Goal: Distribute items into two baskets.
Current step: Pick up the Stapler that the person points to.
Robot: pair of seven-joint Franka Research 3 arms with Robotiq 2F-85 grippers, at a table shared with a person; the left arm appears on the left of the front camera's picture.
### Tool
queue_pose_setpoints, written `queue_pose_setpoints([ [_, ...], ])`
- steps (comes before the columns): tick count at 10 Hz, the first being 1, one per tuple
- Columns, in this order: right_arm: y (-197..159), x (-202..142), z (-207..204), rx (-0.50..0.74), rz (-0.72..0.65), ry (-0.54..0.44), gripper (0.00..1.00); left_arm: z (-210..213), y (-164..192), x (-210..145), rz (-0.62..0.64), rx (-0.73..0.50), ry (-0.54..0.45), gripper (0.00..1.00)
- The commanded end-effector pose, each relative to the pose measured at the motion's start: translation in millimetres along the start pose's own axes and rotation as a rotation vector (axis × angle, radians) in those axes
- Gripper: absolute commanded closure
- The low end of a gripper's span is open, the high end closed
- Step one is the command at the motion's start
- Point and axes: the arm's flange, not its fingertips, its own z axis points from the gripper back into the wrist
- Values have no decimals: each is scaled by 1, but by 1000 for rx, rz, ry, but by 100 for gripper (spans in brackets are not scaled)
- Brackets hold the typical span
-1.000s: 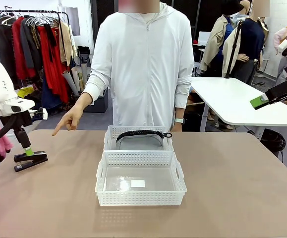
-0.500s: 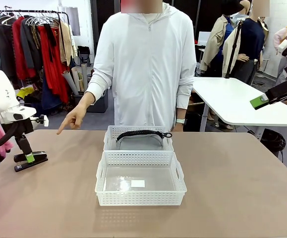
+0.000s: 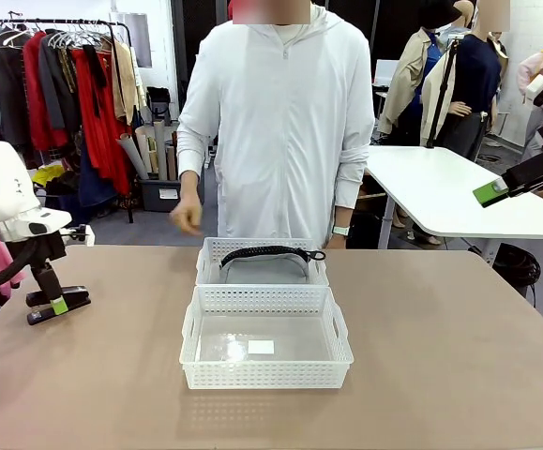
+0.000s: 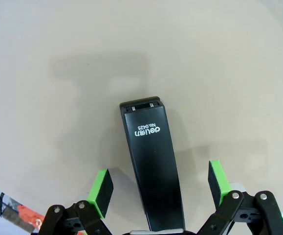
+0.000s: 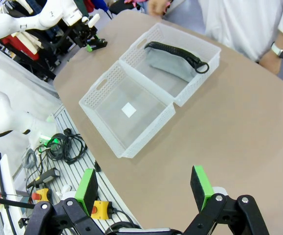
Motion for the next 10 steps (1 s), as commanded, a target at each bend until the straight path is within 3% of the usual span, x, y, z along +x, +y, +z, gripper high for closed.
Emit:
queue_pose_setpoints([
  [1, 0, -1, 0, -4, 0, -3, 0, -1, -1, 0, 31, 20, -27, 0],
  [4, 0, -1, 0, -4, 0, -3, 0, -1, -2, 2, 33, 8, -13, 0],
  [10, 0, -1, 0, -4, 0, -3, 0, -6, -3, 4, 32, -14, 20, 30],
])
